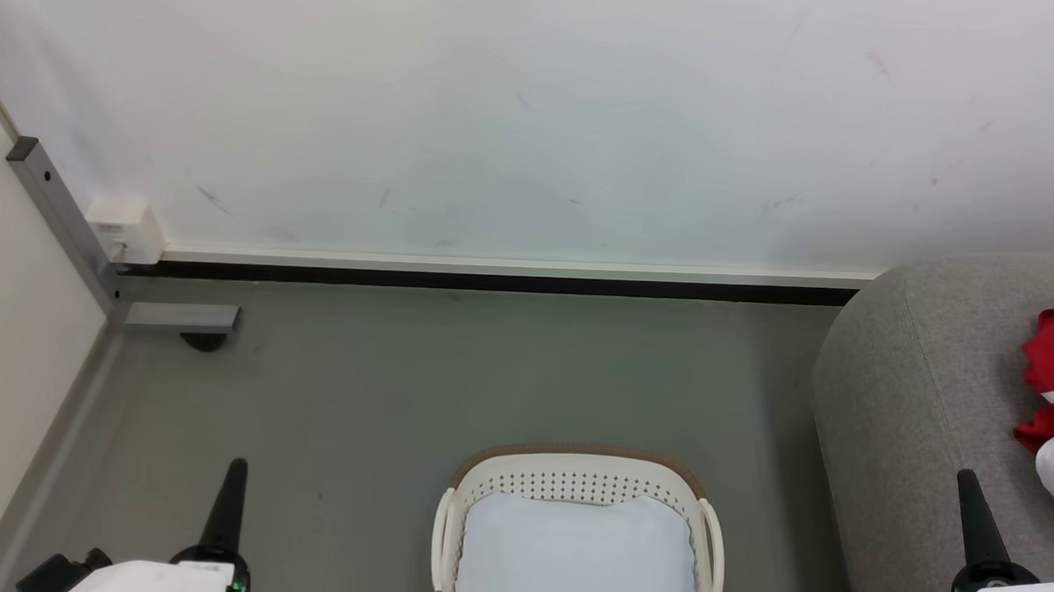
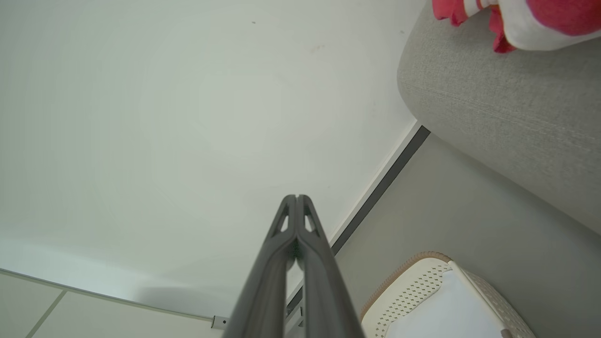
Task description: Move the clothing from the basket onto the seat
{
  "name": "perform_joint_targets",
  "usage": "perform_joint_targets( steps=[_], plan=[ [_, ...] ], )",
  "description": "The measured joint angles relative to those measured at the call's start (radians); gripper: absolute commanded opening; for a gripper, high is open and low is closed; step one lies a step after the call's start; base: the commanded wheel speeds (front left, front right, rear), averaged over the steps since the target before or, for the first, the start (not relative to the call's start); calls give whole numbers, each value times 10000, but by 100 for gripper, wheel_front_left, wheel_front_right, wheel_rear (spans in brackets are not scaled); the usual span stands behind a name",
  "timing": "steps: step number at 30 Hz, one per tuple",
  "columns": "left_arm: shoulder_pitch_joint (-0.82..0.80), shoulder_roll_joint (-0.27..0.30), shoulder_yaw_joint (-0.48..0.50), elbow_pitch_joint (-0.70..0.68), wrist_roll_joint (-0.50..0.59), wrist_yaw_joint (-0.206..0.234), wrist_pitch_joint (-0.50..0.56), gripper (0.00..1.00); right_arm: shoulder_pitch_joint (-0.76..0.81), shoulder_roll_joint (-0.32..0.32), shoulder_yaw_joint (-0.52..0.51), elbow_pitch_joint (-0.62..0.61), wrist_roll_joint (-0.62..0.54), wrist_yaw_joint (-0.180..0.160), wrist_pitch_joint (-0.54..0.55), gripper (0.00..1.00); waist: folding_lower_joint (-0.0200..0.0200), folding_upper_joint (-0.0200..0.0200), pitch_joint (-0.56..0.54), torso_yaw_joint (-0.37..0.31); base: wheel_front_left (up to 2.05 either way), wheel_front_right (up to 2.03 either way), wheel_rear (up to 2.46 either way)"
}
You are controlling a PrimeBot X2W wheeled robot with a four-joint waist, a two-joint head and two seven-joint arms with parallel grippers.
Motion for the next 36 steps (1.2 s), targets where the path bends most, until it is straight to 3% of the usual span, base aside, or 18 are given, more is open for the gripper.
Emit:
perform_joint_targets(
  steps=[36],
  plan=[
    [-56,-4,148,-301,-2631,0,763,0,-174,144,-291,2,2594,0,746,0,0,0,89,157,0,0,0]
  ],
)
